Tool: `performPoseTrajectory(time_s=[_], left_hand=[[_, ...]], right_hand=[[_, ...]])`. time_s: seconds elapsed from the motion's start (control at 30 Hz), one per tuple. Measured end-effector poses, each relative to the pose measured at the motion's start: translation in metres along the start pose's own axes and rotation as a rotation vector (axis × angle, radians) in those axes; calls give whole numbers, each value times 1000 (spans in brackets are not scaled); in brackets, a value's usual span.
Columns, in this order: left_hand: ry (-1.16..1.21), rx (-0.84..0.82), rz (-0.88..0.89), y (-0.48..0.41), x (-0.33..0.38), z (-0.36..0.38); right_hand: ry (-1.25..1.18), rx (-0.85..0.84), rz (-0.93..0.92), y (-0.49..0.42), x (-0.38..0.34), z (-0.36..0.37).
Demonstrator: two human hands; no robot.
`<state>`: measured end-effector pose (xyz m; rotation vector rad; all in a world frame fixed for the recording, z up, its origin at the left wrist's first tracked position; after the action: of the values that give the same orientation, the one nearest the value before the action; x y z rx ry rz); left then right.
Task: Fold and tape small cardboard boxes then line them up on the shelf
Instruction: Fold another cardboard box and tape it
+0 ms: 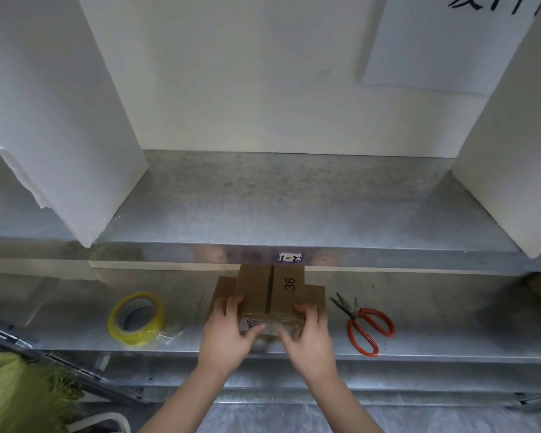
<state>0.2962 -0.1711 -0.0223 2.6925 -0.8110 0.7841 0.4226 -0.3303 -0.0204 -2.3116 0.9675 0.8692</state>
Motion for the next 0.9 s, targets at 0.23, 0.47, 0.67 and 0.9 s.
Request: performPoseTrajectory(time_s=[0.23,0.47,0.67,0.9], left_hand=[[0,-14,4,-11,6,-3],[214,-553,148,-27,-15,-20],[34,-455,222,-39,-1,-21],[263,-393,102,-32,-5,-17]], right_hand=[[67,-40,9,-9,-4,0],[-190,-386,-119,-18,16,-26],[-115,-359,-200,-36,11,-29],[-118,-128,-98,-25,18,-23]])
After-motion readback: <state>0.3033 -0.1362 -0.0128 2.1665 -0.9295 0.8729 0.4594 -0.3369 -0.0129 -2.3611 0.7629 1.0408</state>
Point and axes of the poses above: each hand's wrist, its own y-axis away from the middle knuckle, its own z-axis out of the palm, x = y × z, the point moved 8 cm from there along -y, towards the middle knuckle, and after that the axes turned 10 degrees about -z, right-handed, at the moved point
